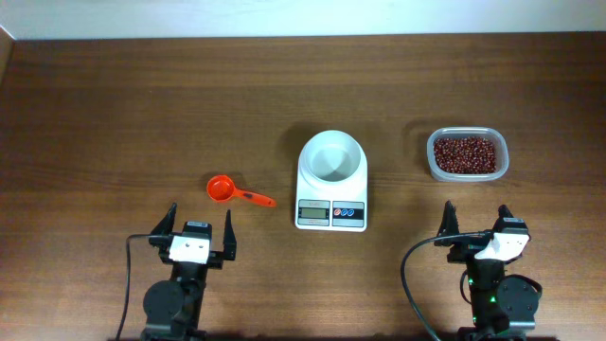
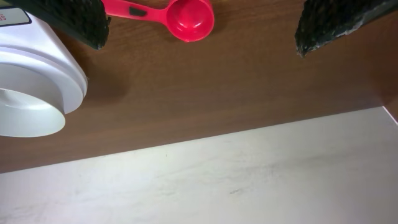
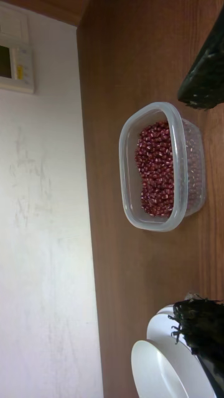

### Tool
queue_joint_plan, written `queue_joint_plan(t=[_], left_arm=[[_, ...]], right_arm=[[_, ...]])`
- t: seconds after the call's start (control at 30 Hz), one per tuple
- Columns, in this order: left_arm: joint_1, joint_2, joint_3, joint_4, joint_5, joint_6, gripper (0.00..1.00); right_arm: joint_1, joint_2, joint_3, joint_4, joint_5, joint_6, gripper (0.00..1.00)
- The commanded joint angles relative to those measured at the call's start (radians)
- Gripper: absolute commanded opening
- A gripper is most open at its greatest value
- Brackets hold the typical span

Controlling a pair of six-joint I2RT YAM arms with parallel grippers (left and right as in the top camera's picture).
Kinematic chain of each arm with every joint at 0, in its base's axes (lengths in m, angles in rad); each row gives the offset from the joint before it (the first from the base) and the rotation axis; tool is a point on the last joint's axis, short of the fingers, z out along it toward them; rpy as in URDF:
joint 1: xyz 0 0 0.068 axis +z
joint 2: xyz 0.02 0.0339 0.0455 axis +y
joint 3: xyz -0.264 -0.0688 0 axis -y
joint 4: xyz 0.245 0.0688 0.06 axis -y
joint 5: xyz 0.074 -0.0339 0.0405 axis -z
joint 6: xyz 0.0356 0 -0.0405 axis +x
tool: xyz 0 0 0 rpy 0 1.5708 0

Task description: Scoop and weigh 50g on scale

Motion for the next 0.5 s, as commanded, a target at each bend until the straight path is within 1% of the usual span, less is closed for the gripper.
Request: queue_joint_plan(t=[0.0, 0.47], left_arm=[[0.006, -0.01, -0.003, -0.003, -0.006, -0.009, 0.99], [0.006, -0.01, -0.003, -0.003, -0.006, -0.009, 0.99]], right_arm=[[0.034, -0.006, -0.007, -0.005, 0.001, 0.003, 0.99], [0.034, -0.006, -0.007, -0.005, 0.001, 0.003, 0.99]])
